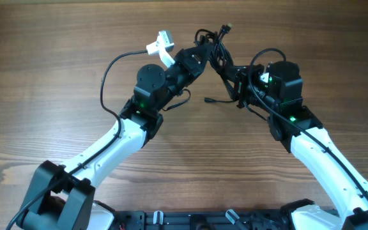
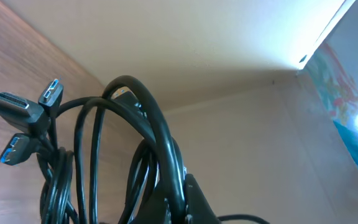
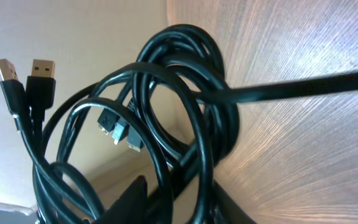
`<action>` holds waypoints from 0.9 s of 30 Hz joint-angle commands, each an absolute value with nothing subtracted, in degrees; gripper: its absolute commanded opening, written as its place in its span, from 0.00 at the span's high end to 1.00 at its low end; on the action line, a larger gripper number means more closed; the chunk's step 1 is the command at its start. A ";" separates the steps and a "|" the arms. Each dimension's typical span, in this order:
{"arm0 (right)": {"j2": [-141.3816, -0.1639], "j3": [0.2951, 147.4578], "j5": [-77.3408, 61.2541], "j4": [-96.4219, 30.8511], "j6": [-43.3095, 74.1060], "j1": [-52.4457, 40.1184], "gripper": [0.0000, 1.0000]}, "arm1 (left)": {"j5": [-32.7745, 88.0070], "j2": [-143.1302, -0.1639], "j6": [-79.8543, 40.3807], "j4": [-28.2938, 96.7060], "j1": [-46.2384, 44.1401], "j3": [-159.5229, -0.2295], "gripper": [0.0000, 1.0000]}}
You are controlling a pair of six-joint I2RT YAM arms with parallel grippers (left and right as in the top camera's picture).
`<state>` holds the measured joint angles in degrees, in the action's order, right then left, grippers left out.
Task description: Untangle cables
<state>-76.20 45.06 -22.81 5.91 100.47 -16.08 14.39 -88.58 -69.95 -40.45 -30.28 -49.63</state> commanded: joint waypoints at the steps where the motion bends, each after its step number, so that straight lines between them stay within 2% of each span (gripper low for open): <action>1: -76.31 45.74 -21.69 5.87 103.59 -16.34 0.69 | 12.95 -87.74 -71.46 -41.41 -32.45 -50.00 0.96; 3: -76.31 45.74 -21.04 5.87 103.59 -16.34 0.73 | 12.95 -87.74 -71.44 -41.41 -32.86 -50.00 0.96; 5: -76.31 45.74 -20.91 5.87 103.53 -16.32 0.88 | 12.29 -87.74 -71.44 -41.41 -32.91 -50.00 0.96; 7: -76.31 45.74 -20.69 4.69 103.46 -16.32 0.96 | 10.15 -87.74 -71.44 -41.41 -32.88 -50.00 0.96; 12: -76.31 45.74 -20.14 2.31 100.09 -16.32 0.96 | 4.36 -87.74 -71.40 -39.59 -32.84 -50.00 0.96; 16: -76.29 45.74 -21.06 2.48 88.40 -16.32 0.96 | -2.15 -87.74 -70.98 -34.41 -31.29 -50.00 0.96; 18: -76.29 45.74 -22.37 2.50 82.26 -16.32 0.96 | -2.70 -87.74 -70.98 -33.76 -30.00 -50.00 0.96; 27: -76.29 45.74 -27.35 5.28 71.57 -16.32 0.96 | -4.03 -87.74 -70.98 -30.98 -27.83 -50.00 0.96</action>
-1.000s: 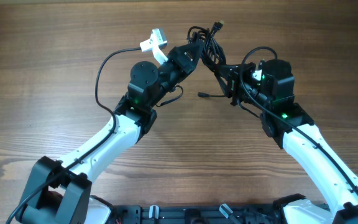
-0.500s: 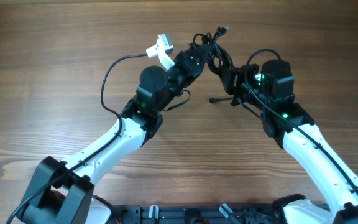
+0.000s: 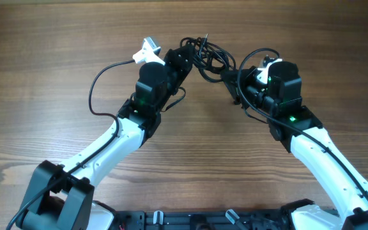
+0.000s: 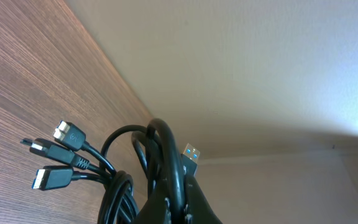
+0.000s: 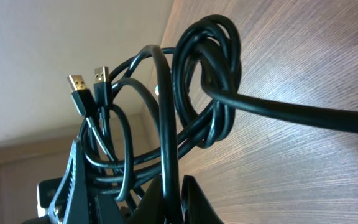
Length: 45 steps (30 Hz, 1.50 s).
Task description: Untangle cables
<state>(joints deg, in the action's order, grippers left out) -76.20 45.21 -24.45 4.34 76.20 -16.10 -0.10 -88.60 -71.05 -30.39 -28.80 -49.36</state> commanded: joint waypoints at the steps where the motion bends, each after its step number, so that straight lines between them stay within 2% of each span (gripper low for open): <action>1: -76.29 45.74 -28.29 5.37 70.08 -16.32 0.96 | -5.10 -87.74 -70.98 -30.98 -27.81 -50.00 0.96; 4: -76.29 45.74 -30.22 5.39 63.51 -16.32 0.96 | -6.11 -87.74 -70.98 -31.00 -27.29 -50.00 0.96; 9: -76.29 45.74 -36.75 5.21 43.72 -16.32 0.96 | -6.09 -87.74 -70.98 -31.00 -26.09 -50.00 0.96; 12: -76.29 45.74 -38.81 4.99 35.90 -16.32 0.96 | -6.11 -87.74 -70.98 -31.00 -25.91 -50.00 0.96; 18: -76.29 45.74 -38.61 3.75 31.53 -16.19 0.94 | -5.76 -87.74 -69.47 -31.05 -25.87 -50.00 0.96; 19: -76.31 45.74 -37.89 3.29 31.73 -16.12 0.84 | -5.26 -87.74 -66.87 -31.24 -25.87 -50.00 0.96; 20: -76.29 45.74 -36.73 2.87 32.91 -16.12 0.60 | -4.51 -87.74 -65.93 -31.20 -25.87 -50.00 0.96; 21: -76.29 45.74 -35.94 2.83 34.57 -16.12 0.24 | -3.90 -87.74 -66.00 -31.20 -25.87 -50.00 0.96; 22: -76.31 45.74 -35.40 2.83 36.25 -16.12 0.05 | -3.88 -87.74 -66.02 -31.20 -25.87 -50.00 0.96; 23: -76.29 45.74 -34.72 2.90 39.40 -16.12 0.00 | -3.88 -87.74 -66.02 -31.22 -25.87 -50.00 0.96; 28: -76.29 45.74 -36.14 3.05 53.30 -16.12 0.00 | -2.48 -87.74 -64.69 -31.22 -25.80 -50.00 0.96; 31: -76.29 45.74 -38.09 3.14 72.18 -16.12 0.00 | 0.51 -87.74 -64.69 -31.24 -25.82 -50.00 0.96; 33: -76.29 45.74 -38.26 3.73 80.12 -16.12 0.11 | 3.75 -87.74 -64.71 -31.90 -25.82 -50.00 0.96; 34: -76.29 45.74 -38.28 4.84 81.76 -16.14 0.21 | 5.76 -87.74 -64.71 -32.34 -25.93 -50.00 0.96; 35: -76.29 45.74 -38.28 6.24 82.78 -16.14 0.25 | 6.66 -87.74 -64.71 -32.32 -26.04 -50.00 0.96; 41: -76.31 45.74 -36.14 9.43 86.76 -16.19 0.28 | 9.61 -87.74 -64.73 -33.23 -28.80 -50.00 0.96; 43: -76.29 45.74 -35.59 9.50 87.42 -16.19 0.37 | 9.58 -87.74 -64.73 -34.83 -29.98 -50.00 0.96; 45: -76.31 45.74 -34.74 9.47 87.46 -16.19 0.42 | 9.58 -87.74 -64.75 -35.88 -30.61 -50.00 0.96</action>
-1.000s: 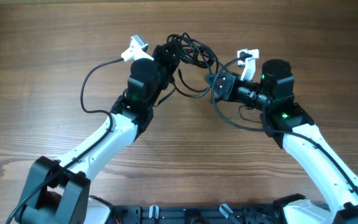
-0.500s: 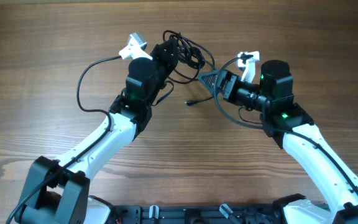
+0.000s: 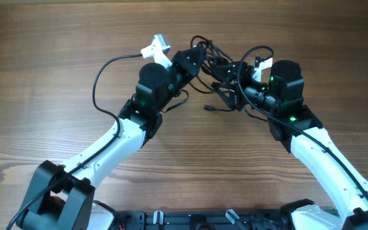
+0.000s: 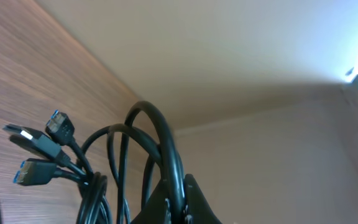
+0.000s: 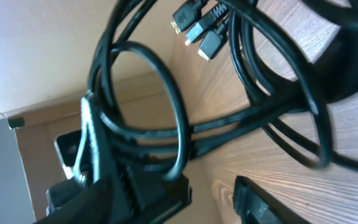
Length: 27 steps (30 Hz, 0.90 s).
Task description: Untangle cables
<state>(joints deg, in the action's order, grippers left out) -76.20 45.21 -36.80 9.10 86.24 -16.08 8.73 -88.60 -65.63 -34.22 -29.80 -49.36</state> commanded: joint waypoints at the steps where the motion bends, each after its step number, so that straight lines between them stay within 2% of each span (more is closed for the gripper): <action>1: -76.31 45.74 -34.35 9.47 87.55 -16.19 0.45 | 9.61 -87.74 -64.75 -35.88 -30.70 -50.00 0.96; 6: -76.31 45.74 -32.29 9.45 88.73 -16.16 0.70 | 9.58 -87.74 -64.75 -35.81 -31.29 -50.00 0.96; 9: -76.31 45.74 -31.46 9.43 88.71 -16.16 0.78 | 9.65 -87.74 -64.82 -35.79 -31.53 -50.00 0.96; 16: -76.31 45.74 -27.07 9.39 88.73 -16.16 0.82 | 9.61 -87.74 -64.95 -35.81 -34.11 -50.00 0.96; 21: -76.31 45.74 -24.25 9.32 88.66 -16.16 0.90 | 9.61 -87.74 -64.95 -35.81 -34.30 -50.00 0.96; 27: -76.31 45.74 -22.90 7.35 86.98 -16.16 0.96 | 9.56 -87.74 -64.95 -35.81 -34.28 -50.00 0.96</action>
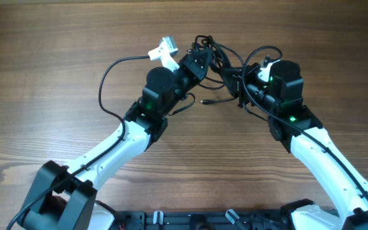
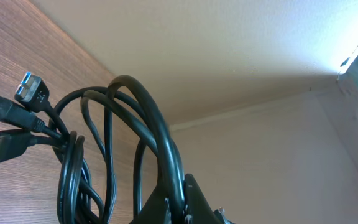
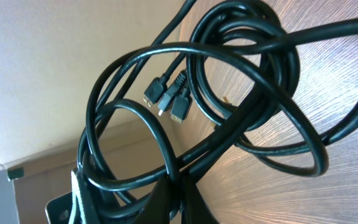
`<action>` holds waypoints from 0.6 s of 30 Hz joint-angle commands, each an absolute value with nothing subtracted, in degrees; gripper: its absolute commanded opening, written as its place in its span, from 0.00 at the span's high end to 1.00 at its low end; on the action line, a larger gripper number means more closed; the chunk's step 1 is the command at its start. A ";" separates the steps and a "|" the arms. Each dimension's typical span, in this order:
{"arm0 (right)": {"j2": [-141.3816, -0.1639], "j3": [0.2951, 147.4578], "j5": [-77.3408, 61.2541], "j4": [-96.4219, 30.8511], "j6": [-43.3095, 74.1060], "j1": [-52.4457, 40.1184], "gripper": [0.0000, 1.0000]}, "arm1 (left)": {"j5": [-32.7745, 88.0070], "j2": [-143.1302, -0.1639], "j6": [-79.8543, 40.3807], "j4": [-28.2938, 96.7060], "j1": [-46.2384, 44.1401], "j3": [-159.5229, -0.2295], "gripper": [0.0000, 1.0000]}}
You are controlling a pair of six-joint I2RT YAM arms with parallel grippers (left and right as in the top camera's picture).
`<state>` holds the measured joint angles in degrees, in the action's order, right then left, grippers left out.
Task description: Untangle cables
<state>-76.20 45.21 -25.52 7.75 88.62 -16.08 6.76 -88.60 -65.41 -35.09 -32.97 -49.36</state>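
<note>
A tangle of black cables (image 1: 216, 51) hangs above the wooden table between my two grippers. My left gripper (image 1: 199, 64) is shut on a thick black strand (image 2: 160, 143), its jaws closed on it at the bottom of the left wrist view (image 2: 180, 204). Several plugs (image 2: 25, 88), one with a blue tip, stick out at the left there. My right gripper (image 1: 239, 81) is shut on a thinner black strand (image 3: 166, 149) at the bottom of the right wrist view (image 3: 179, 188), with loops and small plugs (image 3: 166, 99) above it. One loose plug end (image 1: 204, 101) dangles below the bundle.
The wooden table (image 1: 56, 140) lies under everything. A white connector block (image 1: 164, 49) with a thin black lead (image 1: 105, 83) looping to the left rides beside my left wrist. Both arms meet at the far middle.
My right gripper stood open with cables lying across it; now it is shut on a thin black strand. The left gripper, still shut, has shifted a little right, and the loose plug sits slightly higher.
Both grippers were shut on the bundle, held between them at the far middle. Then the bundle sat further left, both still shut. Then the right gripper was open among the loops. Now it is shut on a strand again, the left hold unchanged.
</note>
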 commanded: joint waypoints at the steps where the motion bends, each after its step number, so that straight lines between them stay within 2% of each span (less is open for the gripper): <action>1: -76.31 45.74 -22.92 6.76 84.36 -16.16 0.96 | 9.17 -87.74 -64.95 -35.81 -34.28 -50.00 0.96; 10: -76.31 45.74 -26.68 0.71 57.45 -16.19 0.96 | 0.75 -87.74 -64.86 -35.77 -34.22 -50.00 0.96; 14: -76.31 45.74 -33.82 0.69 41.41 -16.16 0.96 | -6.37 -87.74 -64.69 -35.29 -34.09 -50.00 0.96; 18: -76.31 45.74 -42.28 0.78 27.81 -16.16 0.96 | -7.18 -87.74 -64.71 -33.32 -30.98 -50.00 0.96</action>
<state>-76.20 45.25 -33.01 1.28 39.90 -15.75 -2.79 -88.60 -65.41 -33.15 -34.02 -49.36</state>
